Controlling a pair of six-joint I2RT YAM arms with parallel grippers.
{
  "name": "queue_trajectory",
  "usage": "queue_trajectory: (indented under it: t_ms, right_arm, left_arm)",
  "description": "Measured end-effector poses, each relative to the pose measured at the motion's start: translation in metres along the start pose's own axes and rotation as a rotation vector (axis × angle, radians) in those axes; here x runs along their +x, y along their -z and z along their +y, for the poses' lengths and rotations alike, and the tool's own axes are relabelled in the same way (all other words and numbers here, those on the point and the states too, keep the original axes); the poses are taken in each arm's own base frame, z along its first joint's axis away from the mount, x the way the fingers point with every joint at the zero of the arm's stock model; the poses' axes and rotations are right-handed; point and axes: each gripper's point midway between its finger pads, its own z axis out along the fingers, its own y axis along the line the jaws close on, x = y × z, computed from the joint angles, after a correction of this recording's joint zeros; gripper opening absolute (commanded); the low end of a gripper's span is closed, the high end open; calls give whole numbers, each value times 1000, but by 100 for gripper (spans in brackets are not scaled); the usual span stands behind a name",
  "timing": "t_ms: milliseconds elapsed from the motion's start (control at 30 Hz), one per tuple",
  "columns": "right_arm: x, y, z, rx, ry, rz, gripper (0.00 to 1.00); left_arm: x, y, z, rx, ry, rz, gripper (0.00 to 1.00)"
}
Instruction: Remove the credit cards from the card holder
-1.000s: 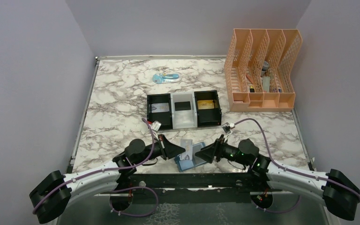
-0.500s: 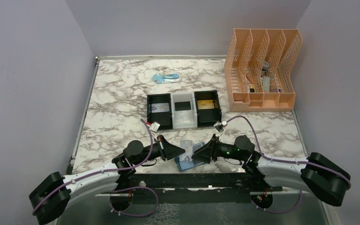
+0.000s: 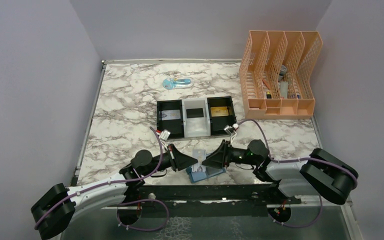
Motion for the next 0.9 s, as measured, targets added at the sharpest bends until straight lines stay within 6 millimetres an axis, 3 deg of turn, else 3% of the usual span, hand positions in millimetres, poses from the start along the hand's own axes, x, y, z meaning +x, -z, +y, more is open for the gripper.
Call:
queue_trajectory:
  t_ms: [333, 667, 767, 833, 900]
  right_arm:
    - [0, -6, 1, -51, -47, 8, 31]
    - [-2, -7, 5, -83, -56, 2, 2]
    - [-3, -6, 8, -93, -63, 3, 1]
    - [-3, -6, 8, -96, -64, 2, 1]
    - [-3, -6, 9, -98, -63, 1, 1]
  left_arm:
    - [-1, 0, -3, 14, 1, -1, 0]
    - [0, 1, -2, 15, 5, -1, 0]
    - [0, 1, -3, 18, 4, -4, 0]
    - [0, 2, -3, 22, 3, -6, 6]
    - [0, 3, -4, 25, 5, -8, 24]
